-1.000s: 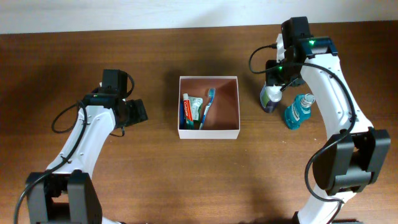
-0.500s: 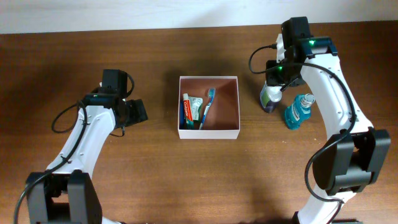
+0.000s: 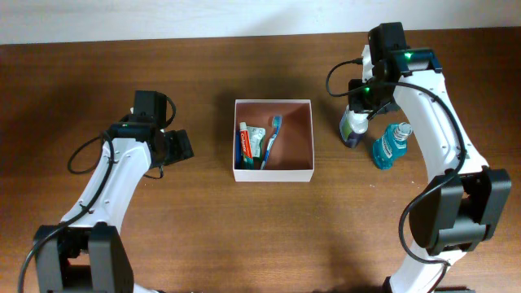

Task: Pack container
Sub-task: 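Lower the right gripper and grasp the foaming soap bottle, then lift the soap bottle with the right gripper and lower it into the box, then open the right gripper to release the foaming soap bottle in the box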

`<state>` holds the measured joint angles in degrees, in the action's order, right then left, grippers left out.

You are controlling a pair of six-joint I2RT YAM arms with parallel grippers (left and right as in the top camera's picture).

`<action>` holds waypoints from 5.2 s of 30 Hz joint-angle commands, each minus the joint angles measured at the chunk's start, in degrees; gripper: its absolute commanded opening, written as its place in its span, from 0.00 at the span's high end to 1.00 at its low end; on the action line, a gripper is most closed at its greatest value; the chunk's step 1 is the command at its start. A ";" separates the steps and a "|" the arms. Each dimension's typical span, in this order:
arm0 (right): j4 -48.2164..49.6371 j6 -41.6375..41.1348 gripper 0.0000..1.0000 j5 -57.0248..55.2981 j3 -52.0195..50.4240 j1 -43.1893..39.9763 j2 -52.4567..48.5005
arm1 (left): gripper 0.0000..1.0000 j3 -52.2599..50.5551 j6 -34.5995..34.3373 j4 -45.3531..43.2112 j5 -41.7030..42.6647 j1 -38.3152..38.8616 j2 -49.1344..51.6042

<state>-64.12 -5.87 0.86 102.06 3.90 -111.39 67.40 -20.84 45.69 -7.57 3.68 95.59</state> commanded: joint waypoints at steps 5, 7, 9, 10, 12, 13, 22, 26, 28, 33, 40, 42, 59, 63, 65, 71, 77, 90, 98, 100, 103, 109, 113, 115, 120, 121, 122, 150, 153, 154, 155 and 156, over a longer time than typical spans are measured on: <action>-0.46 -0.11 0.81 -1.16 1.29 0.22 0.39 | 0.01 0.09 -0.17 0.02 -0.39 -0.09 0.52; -1.03 -0.11 0.81 -1.16 2.29 0.22 0.72 | 0.01 0.09 -0.17 0.02 -0.42 -0.09 0.52; -1.73 -0.11 0.81 -1.16 3.39 0.22 0.94 | 0.01 0.09 -0.17 0.02 -0.39 -0.09 0.52; -2.14 -0.09 0.81 -1.18 3.87 0.22 0.98 | 0.00 0.09 -0.17 0.02 -0.42 -0.09 0.52; -3.23 -0.09 0.81 -1.18 5.09 0.22 1.05 | 0.01 0.09 -0.17 0.02 -0.39 -0.09 0.52; -3.72 -0.07 0.81 -1.18 5.64 0.22 1.05 | 0.00 0.09 -0.17 0.02 -0.39 -0.09 0.52; -9.90 -0.11 0.81 -1.16 13.31 0.57 1.05 | 0.01 0.09 -0.17 0.02 -0.39 -0.09 0.52; -14.12 -0.61 0.81 -1.18 18.88 1.57 1.05 | 0.01 0.09 -0.17 0.02 -0.39 -0.09 0.52; -16.90 -1.11 0.81 -1.20 22.69 2.49 1.05 | 0.01 0.09 -0.17 0.02 -0.39 -0.09 0.52; -22.64 -4.37 0.81 -1.16 31.36 5.42 1.05 | 0.00 0.09 -0.17 0.02 -0.39 -0.11 0.52; -23.91 -9.79 0.81 -1.14 34.88 10.08 1.09 | 0.01 0.09 -0.17 0.02 -0.39 -0.09 0.52; -23.85 -10.82 0.81 -1.16 34.88 11.21 1.09 | 0.01 0.09 -0.17 0.02 -0.39 -0.09 0.52; -18.53 -15.69 0.81 -5.14 34.73 19.43 -0.55 | 0.01 0.09 -0.17 0.02 -0.39 -0.11 0.52; -18.51 -16.11 0.81 -5.90 34.64 20.48 -2.34 | 0.01 0.09 -0.17 0.02 -0.39 -0.09 0.52; -18.53 -16.13 0.81 -5.92 34.34 20.63 -3.32 | 0.01 0.09 -0.17 0.02 -0.39 -0.09 0.52; -18.56 -16.13 0.81 -5.92 34.23 20.61 -6.14 | 0.00 0.09 -0.17 0.02 -0.39 -0.09 0.52; -18.56 -16.11 0.81 -6.10 34.23 20.61 -8.63 | 0.01 0.09 -0.17 0.02 -0.42 -0.11 0.52; -17.14 -17.16 0.81 -7.63 34.12 20.35 -13.29 | 0.01 0.09 -0.17 0.02 -0.39 -0.11 0.52; -16.15 -17.18 0.81 -9.60 34.12 20.35 -15.10 | 0.01 0.09 -0.17 0.02 -0.39 -0.11 0.52; -16.11 -17.18 0.81 -10.32 34.12 20.35 -15.80 | 0.01 0.09 -0.17 0.02 -0.39 -0.09 0.52; -15.87 -17.16 0.81 -10.82 34.12 20.35 -16.98 | 0.01 0.09 -0.17 0.02 -0.39 -0.11 0.52; -15.45 -17.18 0.81 -10.82 34.12 20.35 -19.21 | 0.01 0.09 -0.17 0.02 -0.39 -0.09 0.52; -15.10 -17.18 0.81 -10.82 34.12 20.35 -20.35 | 0.01 0.09 -0.17 0.02 -0.39 -0.09 0.52; -14.82 -17.18 0.81 -10.80 34.12 20.35 -20.83 | 0.01 0.09 -0.17 0.02 -0.39 -0.09 0.52; -14.27 -17.16 0.81 -10.82 34.12 20.35 -21.16 | 0.01 0.09 -0.17 0.02 -0.39 -0.09 0.52; -14.05 -17.16 0.81 -10.82 34.12 20.35 -21.16 | 0.01 0.09 -0.17 0.02 -0.42 -0.09 0.52; -14.03 -17.16 0.81 -10.82 34.12 20.35 -21.16 | 0.01 0.09 -0.17 0.02 -0.39 -0.09 0.52; -18.38 -16.44 0.49 -10.75 34.14 20.35 -20.98 | 0.00 0.09 -0.17 0.02 -0.39 -0.09 0.52; -18.97 -15.41 0.47 -10.80 34.14 20.35 -20.28 | 0.01 0.09 -0.17 0.02 -0.42 -0.09 0.52; -19.28 -15.41 0.47 -10.78 34.36 20.35 -19.96 | 0.00 0.09 -0.17 0.02 -0.39 -0.09 0.52; -19.56 -15.39 0.47 -10.78 34.69 20.35 -19.71 | 0.00 0.09 -0.17 0.02 -0.39 -0.11 0.52; -19.89 -15.06 0.46 -10.73 35.23 20.35 -19.39 | 0.01 0.09 -0.17 0.02 -0.39 -0.09 0.52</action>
<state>-83.42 -21.89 -8.99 135.13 24.10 -131.85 67.40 -20.84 45.69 -7.57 3.68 95.59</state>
